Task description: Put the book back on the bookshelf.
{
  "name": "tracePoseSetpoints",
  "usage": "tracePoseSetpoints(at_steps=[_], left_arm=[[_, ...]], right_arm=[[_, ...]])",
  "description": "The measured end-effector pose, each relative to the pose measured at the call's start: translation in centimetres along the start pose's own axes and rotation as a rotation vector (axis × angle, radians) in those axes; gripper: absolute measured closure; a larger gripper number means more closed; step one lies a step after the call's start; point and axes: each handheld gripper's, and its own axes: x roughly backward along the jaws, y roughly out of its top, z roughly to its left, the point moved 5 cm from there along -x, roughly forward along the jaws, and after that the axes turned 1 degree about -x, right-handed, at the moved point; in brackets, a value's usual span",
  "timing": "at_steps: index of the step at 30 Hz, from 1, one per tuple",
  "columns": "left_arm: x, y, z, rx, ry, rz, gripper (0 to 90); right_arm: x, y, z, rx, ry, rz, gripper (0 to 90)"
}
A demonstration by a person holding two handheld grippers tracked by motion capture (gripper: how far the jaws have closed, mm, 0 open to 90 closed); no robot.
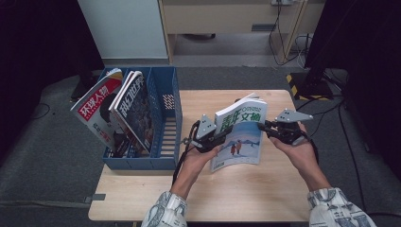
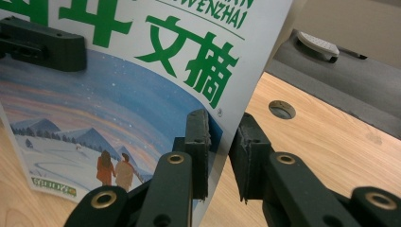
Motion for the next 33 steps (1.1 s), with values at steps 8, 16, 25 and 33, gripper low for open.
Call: tracePoseSetpoints(at_steps=[8, 16, 25, 33], left_arm=[[0.8, -0.2, -0.7, -0.015, -0.014, -0.006, 73.1], [0.4, 0.0, -0.7, -0.045, 0.005, -0.008, 73.5], [-0.2, 0.2, 0.2, -0.070, -0.010, -0.037, 73.4], [1.1, -0.3, 0.1, -0.031, -0.044, -0.057, 72.3]], right_arm=[[0.9, 0.2, 0.5, 0.025, 0.012, 0.057, 79.2], [1.1, 0.3, 0.4, 0.036, 0.010, 0.078, 79.7], [1.0, 0.7, 0.1, 0.041, 0.004, 0.088, 80.4], [1.7, 0.9, 0.9, 0.070, 0.026, 0.114, 80.2]])
